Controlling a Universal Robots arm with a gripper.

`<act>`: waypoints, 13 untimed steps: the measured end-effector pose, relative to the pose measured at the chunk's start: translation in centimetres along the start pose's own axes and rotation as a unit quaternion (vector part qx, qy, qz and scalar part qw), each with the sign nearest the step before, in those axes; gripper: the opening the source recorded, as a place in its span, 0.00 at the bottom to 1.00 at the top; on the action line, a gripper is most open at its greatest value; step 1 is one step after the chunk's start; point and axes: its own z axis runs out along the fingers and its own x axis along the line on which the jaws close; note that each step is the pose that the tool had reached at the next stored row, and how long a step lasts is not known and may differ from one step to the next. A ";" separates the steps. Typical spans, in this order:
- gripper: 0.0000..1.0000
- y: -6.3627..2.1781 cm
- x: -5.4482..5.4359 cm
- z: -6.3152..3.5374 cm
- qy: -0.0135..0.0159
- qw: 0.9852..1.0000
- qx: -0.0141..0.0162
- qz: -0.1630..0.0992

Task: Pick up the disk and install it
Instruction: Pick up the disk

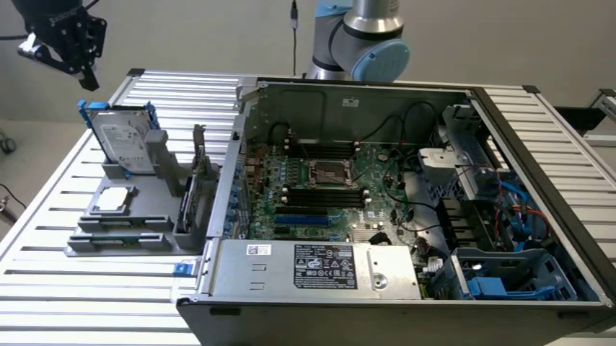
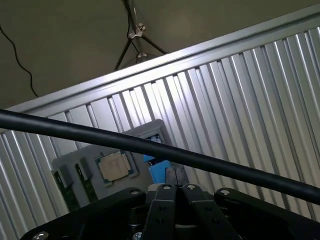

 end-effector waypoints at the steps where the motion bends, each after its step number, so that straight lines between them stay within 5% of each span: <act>1: 0.11 0.00 0.0 0.00 0.000 1.000 0.000 -0.009; 7: 0.11 0.00 0.0 0.01 0.003 0.998 0.000 -0.063; 13: 0.11 -0.01 0.0 0.06 0.006 0.993 0.002 -0.117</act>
